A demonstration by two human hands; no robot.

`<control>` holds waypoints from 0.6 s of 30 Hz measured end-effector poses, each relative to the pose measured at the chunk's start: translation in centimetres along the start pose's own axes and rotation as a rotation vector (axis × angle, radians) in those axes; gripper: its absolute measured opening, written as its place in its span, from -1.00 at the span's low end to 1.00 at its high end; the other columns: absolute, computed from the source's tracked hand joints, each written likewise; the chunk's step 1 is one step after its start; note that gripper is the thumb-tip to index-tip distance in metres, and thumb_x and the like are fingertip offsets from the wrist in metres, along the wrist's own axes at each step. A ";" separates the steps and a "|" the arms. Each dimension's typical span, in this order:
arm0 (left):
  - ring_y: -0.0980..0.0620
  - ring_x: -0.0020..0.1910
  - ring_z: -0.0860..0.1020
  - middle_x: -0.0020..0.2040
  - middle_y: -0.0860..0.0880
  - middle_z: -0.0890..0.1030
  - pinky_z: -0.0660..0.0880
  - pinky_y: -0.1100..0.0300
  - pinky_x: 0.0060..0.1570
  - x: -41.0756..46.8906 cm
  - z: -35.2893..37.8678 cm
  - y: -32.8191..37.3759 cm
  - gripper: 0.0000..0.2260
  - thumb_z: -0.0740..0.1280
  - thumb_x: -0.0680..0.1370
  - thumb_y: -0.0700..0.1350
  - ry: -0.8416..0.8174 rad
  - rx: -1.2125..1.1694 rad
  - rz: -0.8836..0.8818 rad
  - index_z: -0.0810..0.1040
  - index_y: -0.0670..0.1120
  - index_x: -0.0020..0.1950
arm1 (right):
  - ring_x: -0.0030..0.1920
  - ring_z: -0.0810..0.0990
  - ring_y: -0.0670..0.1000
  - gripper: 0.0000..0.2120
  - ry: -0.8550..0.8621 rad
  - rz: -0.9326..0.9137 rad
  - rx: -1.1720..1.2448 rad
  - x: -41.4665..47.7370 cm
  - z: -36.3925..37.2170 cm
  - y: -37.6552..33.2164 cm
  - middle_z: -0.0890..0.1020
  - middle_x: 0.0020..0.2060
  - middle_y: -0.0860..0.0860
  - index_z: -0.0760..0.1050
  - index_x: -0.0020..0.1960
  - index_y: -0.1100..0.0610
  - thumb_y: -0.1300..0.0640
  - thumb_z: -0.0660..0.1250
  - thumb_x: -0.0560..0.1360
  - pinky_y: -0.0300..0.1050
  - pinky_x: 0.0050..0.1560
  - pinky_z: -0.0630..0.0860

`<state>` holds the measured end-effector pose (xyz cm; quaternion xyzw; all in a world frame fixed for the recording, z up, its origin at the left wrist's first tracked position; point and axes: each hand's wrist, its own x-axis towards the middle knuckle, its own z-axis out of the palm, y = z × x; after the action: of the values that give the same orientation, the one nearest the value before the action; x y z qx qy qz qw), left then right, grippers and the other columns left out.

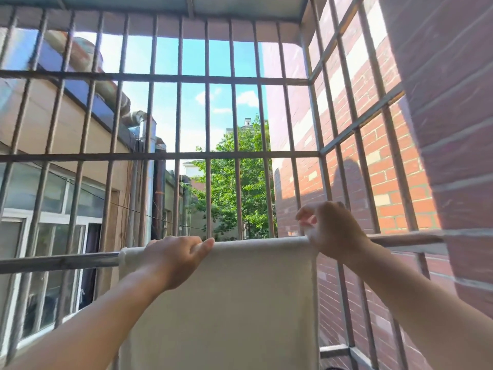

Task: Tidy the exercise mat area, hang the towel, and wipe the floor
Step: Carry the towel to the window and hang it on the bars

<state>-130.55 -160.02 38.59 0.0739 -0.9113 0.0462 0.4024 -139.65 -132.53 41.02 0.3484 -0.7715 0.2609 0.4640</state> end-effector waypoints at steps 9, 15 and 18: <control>0.15 -0.15 0.53 -0.16 0.14 0.56 0.45 0.22 -0.20 -1.0 -0.7 -2.1 -0.76 0.26 0.46 0.25 0.121 -0.333 0.102 0.52 0.11 -0.09 | -0.17 0.60 -0.14 -0.74 -0.260 -0.165 0.093 0.0 2.1 -1.9 0.70 -0.09 -0.03 0.65 0.03 0.02 0.00 0.49 0.36 -0.26 -0.05 0.52; 0.30 -0.11 0.54 -0.20 0.28 0.59 0.40 0.44 -0.19 -3.1 -0.9 -5.0 -0.78 0.55 0.27 0.02 0.339 -0.368 0.153 0.60 0.16 -0.14 | -0.27 0.61 -0.18 -0.90 -0.146 -0.153 0.187 -0.4 2.8 -1.6 0.71 -0.22 -0.07 0.69 -0.11 0.02 0.06 0.48 0.37 -0.35 -0.12 0.50; 0.30 -0.17 0.58 -0.21 0.25 0.64 0.44 0.48 -0.19 -3.1 -1.4 -5.2 -0.88 0.51 0.26 0.06 0.313 -0.486 0.113 0.64 0.19 -0.24 | -0.32 0.56 -0.27 -0.94 -0.174 -0.120 0.208 0.7 2.6 -1.2 0.68 -0.28 -0.11 0.69 -0.15 0.02 0.07 0.46 0.40 -0.45 -0.21 0.42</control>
<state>-126.60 -164.62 37.40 -0.0834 -0.8252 -0.1401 0.5408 -140.31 -135.40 40.65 0.4613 -0.7555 0.2799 0.3715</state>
